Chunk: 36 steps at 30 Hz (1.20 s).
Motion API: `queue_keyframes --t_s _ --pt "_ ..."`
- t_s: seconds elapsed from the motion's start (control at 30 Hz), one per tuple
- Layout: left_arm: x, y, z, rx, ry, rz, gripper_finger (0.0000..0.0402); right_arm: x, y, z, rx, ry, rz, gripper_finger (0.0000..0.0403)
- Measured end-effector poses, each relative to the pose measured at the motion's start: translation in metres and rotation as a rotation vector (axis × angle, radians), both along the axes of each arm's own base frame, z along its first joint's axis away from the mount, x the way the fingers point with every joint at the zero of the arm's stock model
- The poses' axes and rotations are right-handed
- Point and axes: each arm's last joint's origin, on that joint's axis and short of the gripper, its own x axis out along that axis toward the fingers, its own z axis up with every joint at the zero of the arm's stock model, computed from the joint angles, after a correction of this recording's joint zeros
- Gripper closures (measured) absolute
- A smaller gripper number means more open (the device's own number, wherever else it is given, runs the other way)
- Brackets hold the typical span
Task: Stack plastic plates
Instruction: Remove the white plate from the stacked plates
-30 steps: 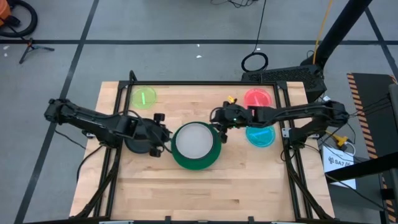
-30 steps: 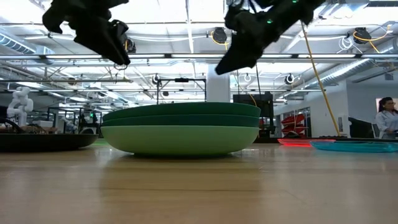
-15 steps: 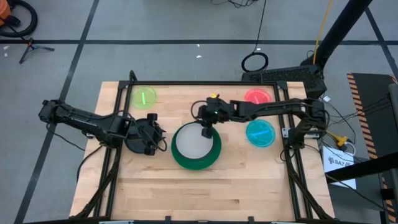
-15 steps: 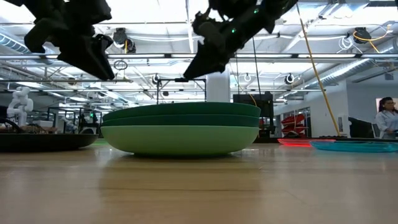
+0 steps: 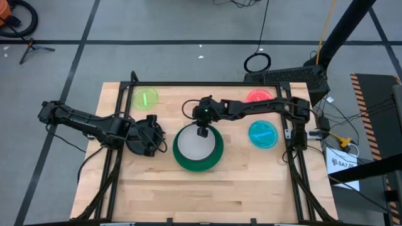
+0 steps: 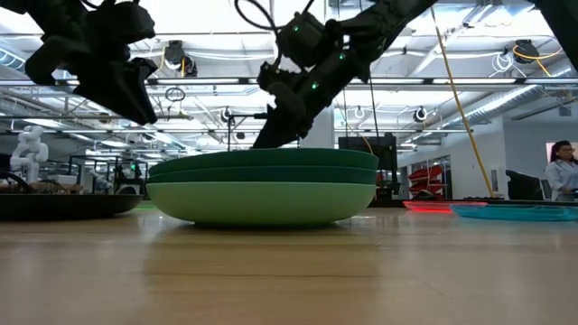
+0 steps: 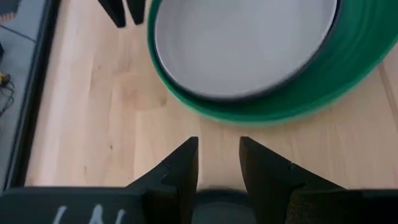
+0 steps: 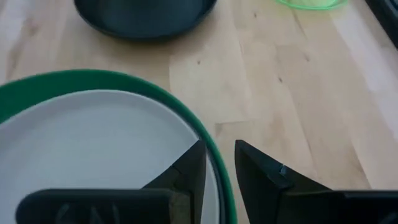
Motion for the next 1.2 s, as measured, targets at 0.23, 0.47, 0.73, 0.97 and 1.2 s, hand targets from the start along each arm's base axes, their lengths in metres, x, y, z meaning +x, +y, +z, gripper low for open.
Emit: queue_keyframes --t_s 0.23,0.47,0.73,0.97,1.2 --pt "0.0 0.0 0.0 -0.002 -0.002 0.002 0.0277 0.006 -0.003 -0.022 -0.004 0.037 0.007 0.0321" --pt "0.0 0.0 0.0 -0.002 -0.002 0.001 0.0277 0.007 -0.001 -0.024 -0.011 0.042 0.019 0.0321" --pt "0.0 0.0 0.0 -0.002 -0.002 0.001 0.0277 0.006 0.002 -0.025 -0.016 0.056 0.034 0.0321" --pt "0.0 0.0 0.0 -0.003 -0.002 0.003 0.0277 0.008 0.008 -0.029 -0.02 0.064 0.048 0.0321" --pt "0.0 0.0 0.0 -0.004 -0.002 0.005 0.0277 0.009 0.007 -0.035 -0.025 0.072 0.048 0.0321"
